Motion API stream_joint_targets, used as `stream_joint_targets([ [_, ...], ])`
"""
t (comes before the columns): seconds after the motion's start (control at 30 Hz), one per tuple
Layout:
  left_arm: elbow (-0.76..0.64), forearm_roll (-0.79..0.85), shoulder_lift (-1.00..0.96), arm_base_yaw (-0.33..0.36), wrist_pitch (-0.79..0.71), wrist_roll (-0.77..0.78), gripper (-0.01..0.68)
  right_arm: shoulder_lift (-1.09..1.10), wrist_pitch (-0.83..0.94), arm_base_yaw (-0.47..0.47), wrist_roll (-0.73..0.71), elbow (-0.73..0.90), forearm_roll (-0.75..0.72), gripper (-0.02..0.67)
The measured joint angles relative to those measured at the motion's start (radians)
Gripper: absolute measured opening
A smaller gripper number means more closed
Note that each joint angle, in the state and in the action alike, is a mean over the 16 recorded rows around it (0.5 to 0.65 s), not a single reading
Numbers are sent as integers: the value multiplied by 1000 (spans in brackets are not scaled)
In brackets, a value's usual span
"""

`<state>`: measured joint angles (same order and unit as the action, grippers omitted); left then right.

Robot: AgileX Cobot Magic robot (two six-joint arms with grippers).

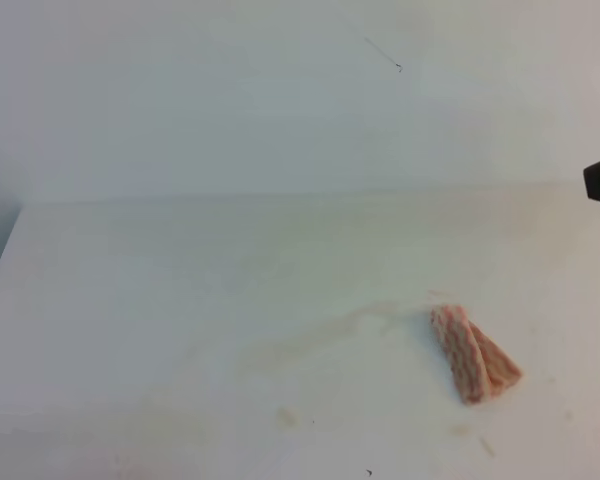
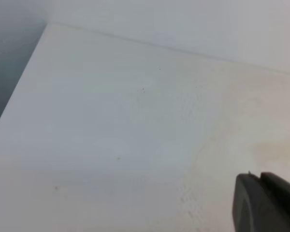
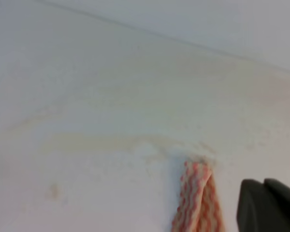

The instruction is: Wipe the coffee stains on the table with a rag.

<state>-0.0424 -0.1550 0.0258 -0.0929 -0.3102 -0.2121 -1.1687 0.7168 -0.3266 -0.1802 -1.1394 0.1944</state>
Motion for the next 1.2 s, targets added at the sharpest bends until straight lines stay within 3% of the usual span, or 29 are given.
stream_joint_targets([
  [0.4,-3,0,2,0,1,0,1,37,16,6,0,10,-1,-2],
  [0.7,0,0,0,0,0,0,1,293,-34,61,0,57,-7,-2],
  [0.93,0,0,0,0,0,0,1,619,-257,170,0,259,-18,-2],
  [1.2,-3,0,2,0,1,0,1,971,-522,296,-1,636,-24,-2],
])
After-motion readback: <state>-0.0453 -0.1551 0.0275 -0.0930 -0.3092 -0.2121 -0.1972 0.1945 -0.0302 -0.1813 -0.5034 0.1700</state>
